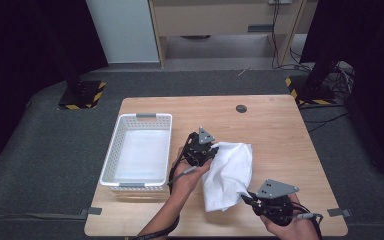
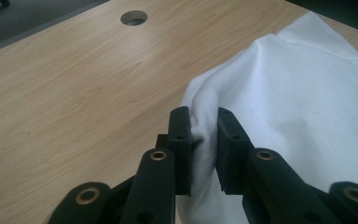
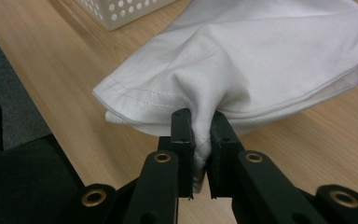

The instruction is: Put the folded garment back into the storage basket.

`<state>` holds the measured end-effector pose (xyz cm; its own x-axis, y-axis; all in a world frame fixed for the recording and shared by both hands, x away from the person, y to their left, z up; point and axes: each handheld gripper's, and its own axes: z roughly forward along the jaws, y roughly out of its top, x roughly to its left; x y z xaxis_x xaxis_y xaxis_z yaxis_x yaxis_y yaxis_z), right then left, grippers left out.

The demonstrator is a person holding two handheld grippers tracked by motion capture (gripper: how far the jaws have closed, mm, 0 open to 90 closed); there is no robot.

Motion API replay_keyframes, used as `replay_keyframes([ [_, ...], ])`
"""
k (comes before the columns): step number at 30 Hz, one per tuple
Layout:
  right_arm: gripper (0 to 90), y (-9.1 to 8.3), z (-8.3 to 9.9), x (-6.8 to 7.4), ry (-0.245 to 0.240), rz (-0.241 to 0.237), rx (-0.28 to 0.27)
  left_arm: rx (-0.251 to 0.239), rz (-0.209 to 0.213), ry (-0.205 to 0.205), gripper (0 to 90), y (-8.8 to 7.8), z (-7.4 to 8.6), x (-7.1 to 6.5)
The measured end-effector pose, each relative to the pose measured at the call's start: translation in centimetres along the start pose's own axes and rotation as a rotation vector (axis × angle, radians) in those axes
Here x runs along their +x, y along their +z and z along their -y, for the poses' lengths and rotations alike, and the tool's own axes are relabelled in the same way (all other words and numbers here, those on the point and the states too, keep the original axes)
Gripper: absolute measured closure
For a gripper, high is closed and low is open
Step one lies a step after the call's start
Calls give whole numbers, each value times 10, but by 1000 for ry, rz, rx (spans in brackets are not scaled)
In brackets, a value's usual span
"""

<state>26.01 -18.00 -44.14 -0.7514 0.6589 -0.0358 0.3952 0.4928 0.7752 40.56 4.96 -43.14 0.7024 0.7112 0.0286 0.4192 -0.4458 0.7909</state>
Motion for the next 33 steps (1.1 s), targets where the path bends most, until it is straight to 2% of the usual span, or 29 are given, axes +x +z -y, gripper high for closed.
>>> replay_keyframes([
  [16, 831, -1, -31, -8, -30, -28, -22, 10, -36, 2, 787, -18, -21, 19],
  [24, 831, 2, -39, -9, -44, -41, -15, 12, -37, 7, 787, -20, -24, 26],
  [27, 831, 4, -40, -9, -49, -60, -20, 13, -33, 8, 787, -20, -24, 27],
  [33, 831, 8, -43, -11, -60, -82, -23, 17, -30, 30, 788, -20, -28, 29],
])
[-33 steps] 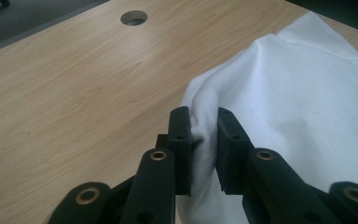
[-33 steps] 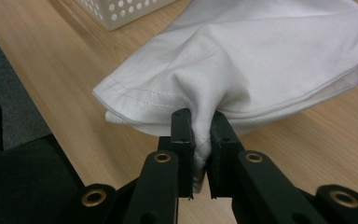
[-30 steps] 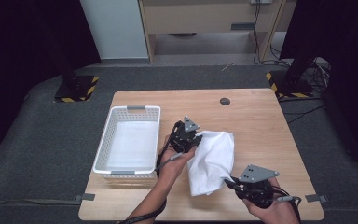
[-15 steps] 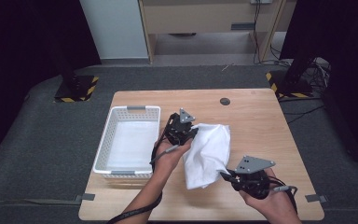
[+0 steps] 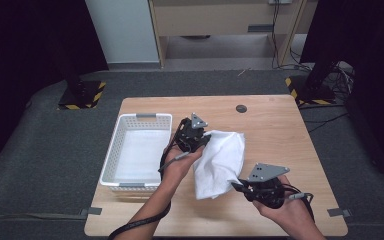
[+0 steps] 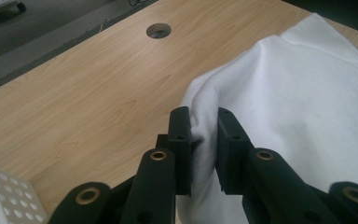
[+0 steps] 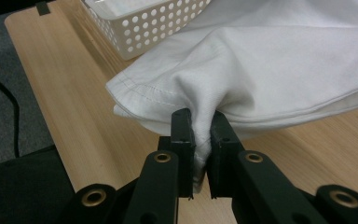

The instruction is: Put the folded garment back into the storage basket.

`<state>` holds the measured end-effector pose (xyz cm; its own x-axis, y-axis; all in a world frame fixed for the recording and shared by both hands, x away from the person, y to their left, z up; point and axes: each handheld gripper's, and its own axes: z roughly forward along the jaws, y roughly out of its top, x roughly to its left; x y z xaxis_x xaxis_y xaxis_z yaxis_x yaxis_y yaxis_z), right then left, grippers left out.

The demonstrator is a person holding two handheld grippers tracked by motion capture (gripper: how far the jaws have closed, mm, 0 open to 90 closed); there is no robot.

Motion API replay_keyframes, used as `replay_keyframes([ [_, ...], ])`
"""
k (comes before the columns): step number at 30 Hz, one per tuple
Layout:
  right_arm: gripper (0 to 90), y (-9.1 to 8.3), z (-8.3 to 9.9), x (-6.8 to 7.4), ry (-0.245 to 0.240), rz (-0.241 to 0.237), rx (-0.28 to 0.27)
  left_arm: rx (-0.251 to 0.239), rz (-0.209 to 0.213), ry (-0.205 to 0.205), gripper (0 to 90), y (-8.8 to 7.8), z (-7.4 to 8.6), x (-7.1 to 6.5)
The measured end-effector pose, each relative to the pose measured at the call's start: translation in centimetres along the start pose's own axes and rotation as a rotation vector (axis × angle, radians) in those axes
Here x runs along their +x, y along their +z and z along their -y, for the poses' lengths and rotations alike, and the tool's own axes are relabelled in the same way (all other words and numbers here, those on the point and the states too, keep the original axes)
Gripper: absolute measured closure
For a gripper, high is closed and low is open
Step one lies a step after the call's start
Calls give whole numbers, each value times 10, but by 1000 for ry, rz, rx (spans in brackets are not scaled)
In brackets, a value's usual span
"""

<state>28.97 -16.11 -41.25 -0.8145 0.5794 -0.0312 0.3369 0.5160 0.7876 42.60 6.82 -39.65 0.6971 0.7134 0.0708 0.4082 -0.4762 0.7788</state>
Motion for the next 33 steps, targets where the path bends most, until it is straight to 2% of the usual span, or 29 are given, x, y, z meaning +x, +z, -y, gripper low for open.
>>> replay_keyframes([
  [6, 831, 4, -2, -2, 3, 3, 5, 0, -2, 6, 788, 0, -1, 2],
  [11, 831, 4, -5, -1, -1, 9, -2, 0, -2, -4, 788, -2, -3, 6],
  [20, 831, 4, -16, 2, -6, 15, -27, -6, -15, -11, 787, -12, -5, 17],
  [33, 831, 9, -22, 3, -6, 7, -39, -15, -26, -14, 786, -22, -6, 28],
])
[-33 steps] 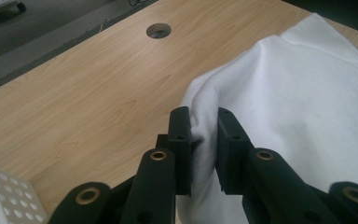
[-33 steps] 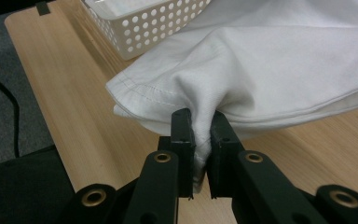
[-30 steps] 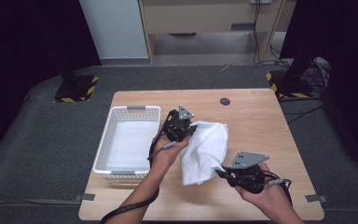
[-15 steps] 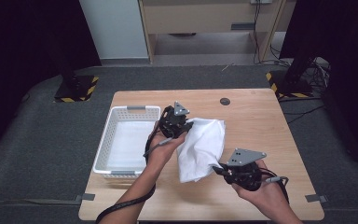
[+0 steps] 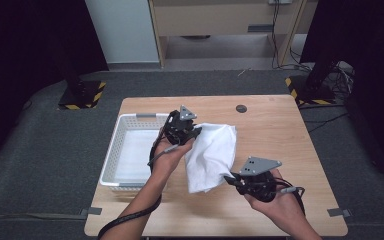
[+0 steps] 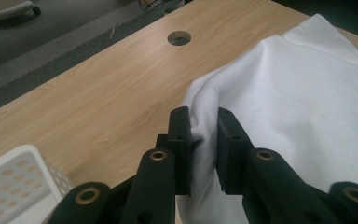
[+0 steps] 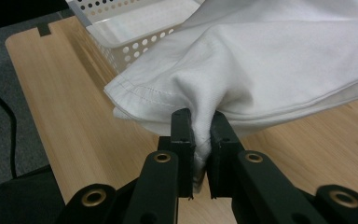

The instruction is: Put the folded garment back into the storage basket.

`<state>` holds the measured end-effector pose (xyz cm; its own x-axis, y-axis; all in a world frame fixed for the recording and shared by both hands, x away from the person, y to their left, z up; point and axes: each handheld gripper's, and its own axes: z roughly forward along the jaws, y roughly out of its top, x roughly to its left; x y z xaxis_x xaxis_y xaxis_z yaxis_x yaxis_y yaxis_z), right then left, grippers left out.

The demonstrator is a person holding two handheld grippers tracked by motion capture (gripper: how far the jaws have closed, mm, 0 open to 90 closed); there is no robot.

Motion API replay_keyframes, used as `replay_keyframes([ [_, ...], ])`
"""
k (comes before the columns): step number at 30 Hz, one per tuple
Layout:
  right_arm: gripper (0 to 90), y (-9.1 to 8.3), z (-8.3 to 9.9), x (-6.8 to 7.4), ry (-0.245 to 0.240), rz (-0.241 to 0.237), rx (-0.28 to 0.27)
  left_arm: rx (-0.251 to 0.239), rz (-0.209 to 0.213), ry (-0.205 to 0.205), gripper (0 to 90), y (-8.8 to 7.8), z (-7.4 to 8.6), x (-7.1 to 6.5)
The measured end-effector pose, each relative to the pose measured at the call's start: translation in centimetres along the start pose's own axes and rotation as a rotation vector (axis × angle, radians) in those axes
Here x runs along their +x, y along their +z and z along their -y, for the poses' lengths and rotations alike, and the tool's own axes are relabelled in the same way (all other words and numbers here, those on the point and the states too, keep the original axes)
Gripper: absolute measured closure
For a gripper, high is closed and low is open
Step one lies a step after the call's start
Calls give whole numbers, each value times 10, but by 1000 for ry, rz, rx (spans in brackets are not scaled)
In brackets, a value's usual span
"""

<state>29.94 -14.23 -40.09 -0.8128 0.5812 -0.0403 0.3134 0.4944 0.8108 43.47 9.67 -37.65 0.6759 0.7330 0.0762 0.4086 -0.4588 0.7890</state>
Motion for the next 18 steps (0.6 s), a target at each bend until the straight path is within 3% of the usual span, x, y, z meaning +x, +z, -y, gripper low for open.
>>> replay_keyframes([
  [18, 831, 15, -24, 5, -12, -6, -23, -4, -30, 10, 787, -20, -2, 23],
])
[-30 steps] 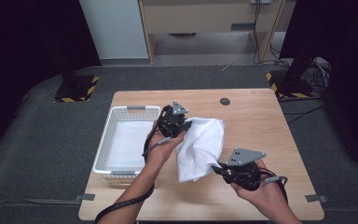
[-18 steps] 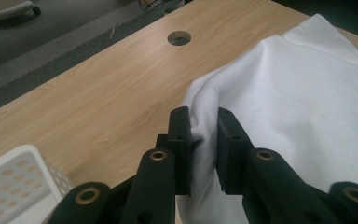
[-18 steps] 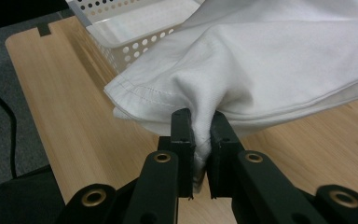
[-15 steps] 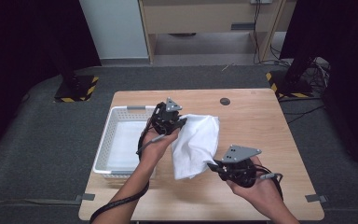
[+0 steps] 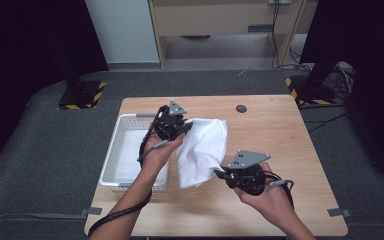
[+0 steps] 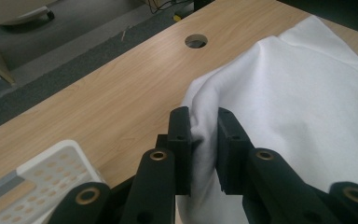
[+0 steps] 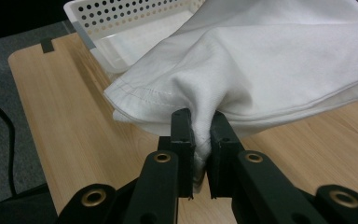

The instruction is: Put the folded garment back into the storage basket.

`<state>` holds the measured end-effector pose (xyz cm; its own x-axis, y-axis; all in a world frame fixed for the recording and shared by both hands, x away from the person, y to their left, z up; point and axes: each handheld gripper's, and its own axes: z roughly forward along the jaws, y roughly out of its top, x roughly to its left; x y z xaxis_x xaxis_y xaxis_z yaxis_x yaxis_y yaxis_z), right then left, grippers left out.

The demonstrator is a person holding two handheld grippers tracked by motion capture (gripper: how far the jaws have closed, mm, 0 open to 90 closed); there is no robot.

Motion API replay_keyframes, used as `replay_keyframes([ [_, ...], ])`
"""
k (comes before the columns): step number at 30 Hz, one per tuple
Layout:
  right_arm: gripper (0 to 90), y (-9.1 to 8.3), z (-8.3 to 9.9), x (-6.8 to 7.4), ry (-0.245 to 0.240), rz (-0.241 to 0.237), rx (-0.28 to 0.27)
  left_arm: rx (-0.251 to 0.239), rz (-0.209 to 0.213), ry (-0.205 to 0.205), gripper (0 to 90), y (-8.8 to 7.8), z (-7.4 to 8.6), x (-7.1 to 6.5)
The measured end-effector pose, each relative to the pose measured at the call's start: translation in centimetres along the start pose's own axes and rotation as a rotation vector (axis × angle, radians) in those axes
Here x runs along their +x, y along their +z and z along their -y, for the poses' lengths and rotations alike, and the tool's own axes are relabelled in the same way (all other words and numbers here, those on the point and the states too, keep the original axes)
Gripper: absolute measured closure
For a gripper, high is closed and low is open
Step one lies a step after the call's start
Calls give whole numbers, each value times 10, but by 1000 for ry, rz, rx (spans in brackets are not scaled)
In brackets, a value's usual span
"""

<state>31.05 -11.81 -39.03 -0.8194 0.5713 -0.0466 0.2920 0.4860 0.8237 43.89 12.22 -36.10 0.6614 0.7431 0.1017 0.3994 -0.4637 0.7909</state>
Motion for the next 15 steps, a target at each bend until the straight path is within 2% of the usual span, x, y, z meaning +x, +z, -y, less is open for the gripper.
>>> replay_keyframes([
  [5, 831, 5, -7, 1, 2, -2, -10, -3, -14, -5, 787, -8, 0, 11],
  [15, 831, 14, -17, 2, 0, -3, -20, -2, -30, -10, 787, -14, 3, 22],
])
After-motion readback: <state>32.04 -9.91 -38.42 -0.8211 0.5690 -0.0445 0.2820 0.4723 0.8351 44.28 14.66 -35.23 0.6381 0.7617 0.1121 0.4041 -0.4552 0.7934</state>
